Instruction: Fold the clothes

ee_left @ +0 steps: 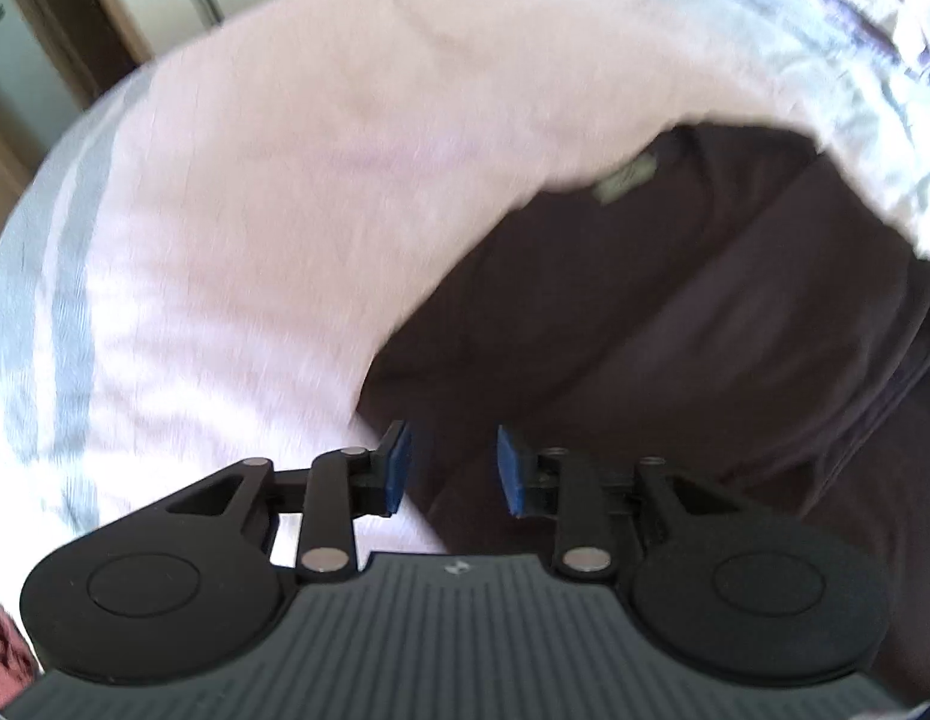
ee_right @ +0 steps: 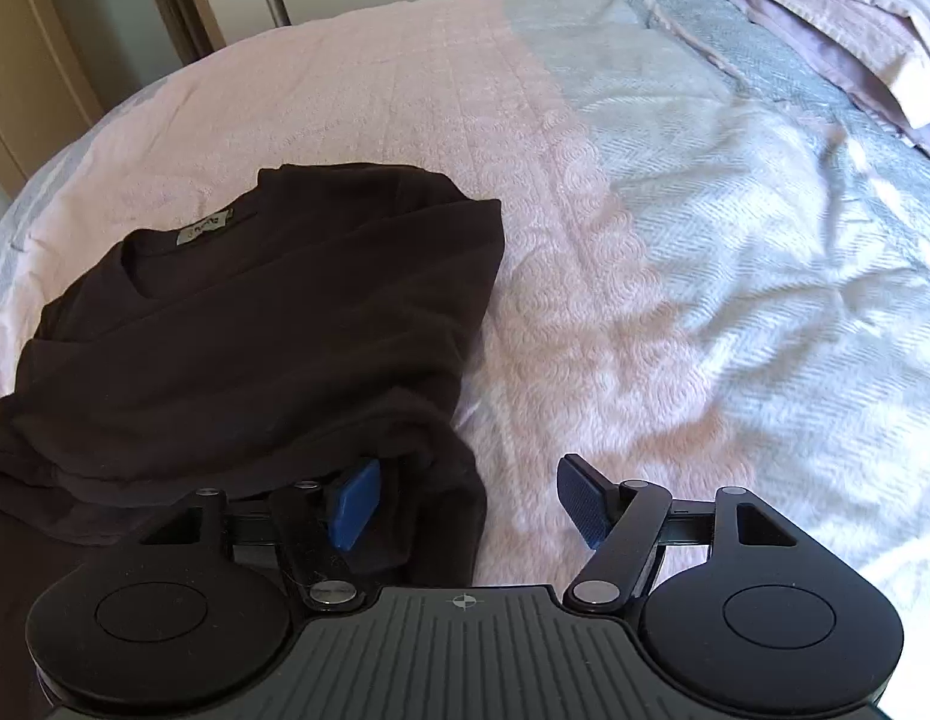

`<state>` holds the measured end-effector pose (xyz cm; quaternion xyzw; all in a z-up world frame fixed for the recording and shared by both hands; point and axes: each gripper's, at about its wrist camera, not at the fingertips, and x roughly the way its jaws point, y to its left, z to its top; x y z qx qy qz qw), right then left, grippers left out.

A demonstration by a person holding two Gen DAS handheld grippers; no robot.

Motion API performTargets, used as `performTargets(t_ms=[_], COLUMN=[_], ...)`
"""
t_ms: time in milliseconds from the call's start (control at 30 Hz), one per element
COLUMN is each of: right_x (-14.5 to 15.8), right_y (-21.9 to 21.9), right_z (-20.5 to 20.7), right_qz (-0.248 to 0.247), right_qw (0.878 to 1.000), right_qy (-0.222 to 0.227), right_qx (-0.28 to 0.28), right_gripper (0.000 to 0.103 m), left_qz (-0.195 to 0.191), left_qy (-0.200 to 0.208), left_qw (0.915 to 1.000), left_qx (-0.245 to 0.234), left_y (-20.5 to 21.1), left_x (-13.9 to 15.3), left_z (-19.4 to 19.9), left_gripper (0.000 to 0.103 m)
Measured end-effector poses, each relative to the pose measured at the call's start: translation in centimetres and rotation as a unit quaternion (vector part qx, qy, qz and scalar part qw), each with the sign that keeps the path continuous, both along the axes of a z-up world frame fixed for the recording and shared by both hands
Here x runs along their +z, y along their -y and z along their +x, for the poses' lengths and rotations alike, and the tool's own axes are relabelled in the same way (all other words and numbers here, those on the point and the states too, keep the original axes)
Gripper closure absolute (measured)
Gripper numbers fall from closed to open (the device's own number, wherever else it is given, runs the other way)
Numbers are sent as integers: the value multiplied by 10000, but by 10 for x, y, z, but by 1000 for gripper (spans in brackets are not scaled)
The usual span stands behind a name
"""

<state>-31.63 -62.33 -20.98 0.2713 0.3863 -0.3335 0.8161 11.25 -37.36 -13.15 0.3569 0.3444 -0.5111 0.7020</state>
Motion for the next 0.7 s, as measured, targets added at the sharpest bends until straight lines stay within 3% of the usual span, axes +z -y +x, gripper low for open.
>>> performTargets(t_ms=[33, 100, 133, 167, 367, 467, 600, 667, 700], right_x=[-3, -8, -9, -9, -8, -14, -20, -21, -22], right_y=[3, 10, 11, 10, -7, -12, -11, -12, -13], right_z=[2, 8, 8, 5, -23, -31, -37, -40, -42], right_qz=[40, 104, 118, 104, 75, 204, 240, 201, 190], right_qw=[10000, 9998, 9997, 9996, 9995, 9987, 9978, 9978, 9978], right_qy=[32, 70, 99, 135, 319, 452, 526, 540, 544], right_qx=[52, 179, 209, 211, 18, -153, -338, -333, -322], right_gripper=[37, 72, 78, 90, 94, 94, 95, 95, 96], left_qz=[-100, -222, -254, -278, -150, 53, 337, 602, 730], left_qy=[-61, -270, -389, -510, -1019, -1163, -1094, -1198, -1304], left_qw=[9998, 9977, 9955, 9923, 9615, 9490, 9415, 9380, 9352], left_qx=[-146, -574, -829, -1093, -2547, -2931, -3170, -3197, -3212], left_y=[12, 45, 64, 85, 206, 256, 299, 315, 321], left_x=[5, 7, 4, 2, -31, -54, -81, -96, -104], left_z=[-6, -25, -37, -50, -132, -163, -190, -197, -199], left_gripper=[72, 70, 70, 70, 69, 69, 69, 73, 92])
